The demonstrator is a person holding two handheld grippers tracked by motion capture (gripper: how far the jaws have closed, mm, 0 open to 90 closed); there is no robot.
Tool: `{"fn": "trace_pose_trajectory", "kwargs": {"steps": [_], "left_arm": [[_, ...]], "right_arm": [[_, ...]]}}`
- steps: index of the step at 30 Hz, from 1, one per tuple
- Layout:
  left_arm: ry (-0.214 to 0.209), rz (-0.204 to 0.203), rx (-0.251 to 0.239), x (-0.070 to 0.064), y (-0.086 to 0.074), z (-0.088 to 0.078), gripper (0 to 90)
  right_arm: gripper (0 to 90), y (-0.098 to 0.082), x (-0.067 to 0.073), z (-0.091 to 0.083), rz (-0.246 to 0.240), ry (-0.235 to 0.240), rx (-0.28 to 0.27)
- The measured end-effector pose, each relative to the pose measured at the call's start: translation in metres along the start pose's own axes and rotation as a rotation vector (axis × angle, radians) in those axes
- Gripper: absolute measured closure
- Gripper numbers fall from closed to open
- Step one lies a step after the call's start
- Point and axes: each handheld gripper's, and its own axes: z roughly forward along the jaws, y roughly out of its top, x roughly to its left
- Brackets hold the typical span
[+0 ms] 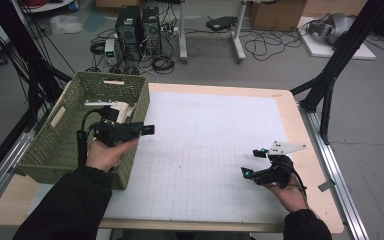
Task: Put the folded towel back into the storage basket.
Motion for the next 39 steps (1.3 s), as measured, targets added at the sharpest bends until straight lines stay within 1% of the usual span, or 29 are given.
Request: {"fn": "trace_pose_trajectory", "kwargs": {"steps": [4,6,16,19,22,26,28,30,32,34,36,39], "left_arm": [[0.003,0.014,0.005,-0.005,0.000,0.004,33.6],[0.001,0.012,0.008,-0.007,0.000,0.006,33.4],[0.022,0.069,0.021,-0.020,-0.005,0.019,33.2],[0.035,0.088,0.027,-0.024,-0.007,0.024,33.2],[0.041,0.102,0.027,-0.027,-0.010,0.029,33.2],[0.047,0.124,0.036,-0.031,-0.014,0.036,33.2],[0.037,0.124,0.033,-0.033,-0.014,0.039,33.2],[0.054,0.143,0.032,-0.036,-0.016,0.041,33.2],[0.051,0.144,0.032,-0.037,-0.017,0.043,33.2],[0.067,0.158,0.032,-0.038,-0.019,0.046,33.1],[0.068,0.163,0.034,-0.039,-0.021,0.048,33.2],[0.083,0.184,0.030,-0.041,-0.024,0.051,33.2]], "right_arm": [[11.9,0.000,0.000,0.000,-0.001,-0.001,-0.001],[12.0,0.000,0.000,0.000,-0.004,-0.002,-0.004],[12.0,0.000,0.000,-0.001,-0.004,-0.002,-0.012],[12.0,0.000,0.000,-0.002,0.003,-0.002,-0.012],[11.9,0.000,0.000,-0.002,-0.003,-0.004,-0.015],[12.0,0.000,0.000,-0.002,-0.011,-0.004,-0.014],[12.0,0.001,0.001,-0.003,-0.005,-0.003,-0.013],[12.0,0.001,0.001,-0.003,-0.006,-0.004,-0.019],[12.0,0.001,0.001,-0.003,-0.007,-0.004,-0.019],[12.0,0.001,0.001,-0.004,-0.008,-0.005,-0.021],[11.9,0.001,0.001,-0.004,-0.007,-0.004,-0.023],[11.9,0.001,0.001,-0.004,-0.009,-0.005,-0.026]]}}
